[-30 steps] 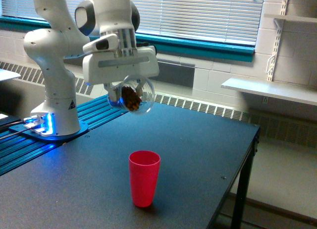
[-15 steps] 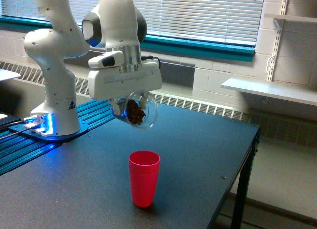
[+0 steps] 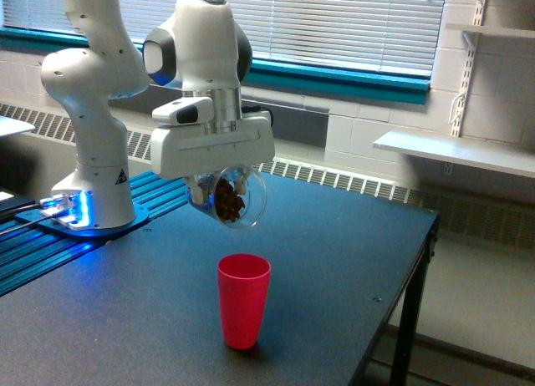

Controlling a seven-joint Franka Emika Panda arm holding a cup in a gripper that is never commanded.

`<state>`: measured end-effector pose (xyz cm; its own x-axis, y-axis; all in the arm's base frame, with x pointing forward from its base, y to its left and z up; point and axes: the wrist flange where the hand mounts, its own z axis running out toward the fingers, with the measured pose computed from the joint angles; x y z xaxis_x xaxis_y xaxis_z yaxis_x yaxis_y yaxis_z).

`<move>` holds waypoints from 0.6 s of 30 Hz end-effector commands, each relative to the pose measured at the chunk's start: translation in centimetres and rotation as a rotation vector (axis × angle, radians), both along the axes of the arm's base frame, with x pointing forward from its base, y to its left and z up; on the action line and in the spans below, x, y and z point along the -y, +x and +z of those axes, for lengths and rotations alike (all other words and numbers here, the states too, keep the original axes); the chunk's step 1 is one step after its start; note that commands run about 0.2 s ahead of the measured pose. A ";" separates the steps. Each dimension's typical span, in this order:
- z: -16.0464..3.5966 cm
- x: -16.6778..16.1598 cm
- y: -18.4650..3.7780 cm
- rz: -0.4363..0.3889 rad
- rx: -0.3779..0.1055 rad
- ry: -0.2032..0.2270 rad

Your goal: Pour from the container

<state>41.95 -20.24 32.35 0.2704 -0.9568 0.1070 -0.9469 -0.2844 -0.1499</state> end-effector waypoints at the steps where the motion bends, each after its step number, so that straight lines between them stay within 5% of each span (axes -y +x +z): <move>1: -0.1 0.4 0.3 -0.022 -0.011 0.001; 18: -1.5 0.8 0.1 -0.048 -0.068 0.010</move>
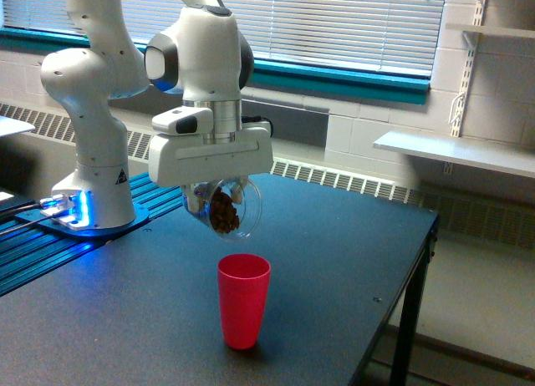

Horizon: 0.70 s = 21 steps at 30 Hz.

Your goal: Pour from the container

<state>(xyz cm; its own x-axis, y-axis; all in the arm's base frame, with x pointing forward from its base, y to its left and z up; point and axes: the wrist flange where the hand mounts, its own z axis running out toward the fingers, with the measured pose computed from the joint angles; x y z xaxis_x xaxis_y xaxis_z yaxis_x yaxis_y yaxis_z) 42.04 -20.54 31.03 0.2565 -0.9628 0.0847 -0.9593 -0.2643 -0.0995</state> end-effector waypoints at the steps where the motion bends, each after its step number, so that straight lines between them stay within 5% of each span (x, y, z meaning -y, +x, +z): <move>1: -0.2 0.6 0.0 -0.030 -0.014 0.002; 21: -0.8 1.2 0.5 -0.035 -0.092 0.008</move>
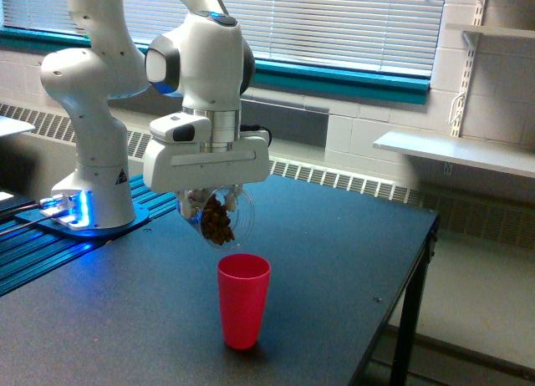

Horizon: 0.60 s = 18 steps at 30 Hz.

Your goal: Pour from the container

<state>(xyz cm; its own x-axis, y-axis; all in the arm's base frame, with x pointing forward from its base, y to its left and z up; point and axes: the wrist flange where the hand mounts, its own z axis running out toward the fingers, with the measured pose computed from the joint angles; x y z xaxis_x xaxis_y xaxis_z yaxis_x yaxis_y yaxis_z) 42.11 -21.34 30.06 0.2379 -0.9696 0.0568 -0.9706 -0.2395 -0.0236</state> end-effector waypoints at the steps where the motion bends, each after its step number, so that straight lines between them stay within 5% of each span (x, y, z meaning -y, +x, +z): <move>1: 0.1 0.4 0.4 -0.008 -0.017 0.000; 18: -0.5 0.3 1.5 0.013 -0.056 0.008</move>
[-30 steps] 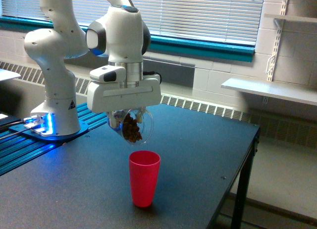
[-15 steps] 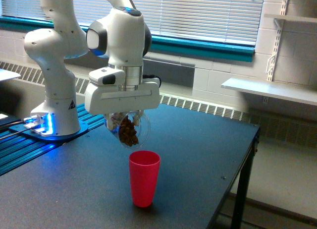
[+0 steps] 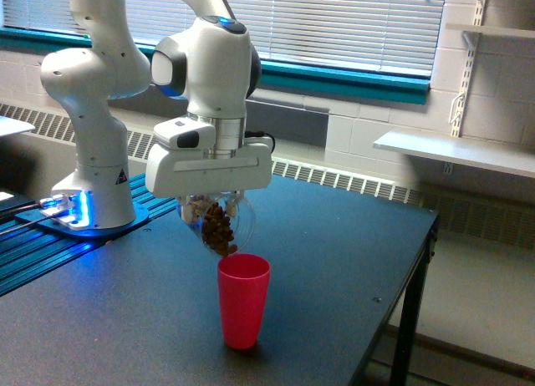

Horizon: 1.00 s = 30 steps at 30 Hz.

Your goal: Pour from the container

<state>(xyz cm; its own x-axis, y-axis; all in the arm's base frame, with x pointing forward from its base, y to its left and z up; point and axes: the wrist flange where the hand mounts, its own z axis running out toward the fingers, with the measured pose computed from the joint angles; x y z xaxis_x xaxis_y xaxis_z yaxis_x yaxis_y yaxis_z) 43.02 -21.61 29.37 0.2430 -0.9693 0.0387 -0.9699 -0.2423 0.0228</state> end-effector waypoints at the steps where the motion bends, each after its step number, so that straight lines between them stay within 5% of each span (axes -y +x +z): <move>1: 0.2 0.0 0.6 0.013 -0.008 0.004; 30: -0.3 -0.5 2.2 0.084 -0.079 0.045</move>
<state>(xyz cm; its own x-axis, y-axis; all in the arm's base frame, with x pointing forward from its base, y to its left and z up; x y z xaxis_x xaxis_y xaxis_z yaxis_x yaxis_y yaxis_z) 44.98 -21.07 29.08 0.3008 -0.9535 -0.0190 -0.9505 -0.3014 0.0762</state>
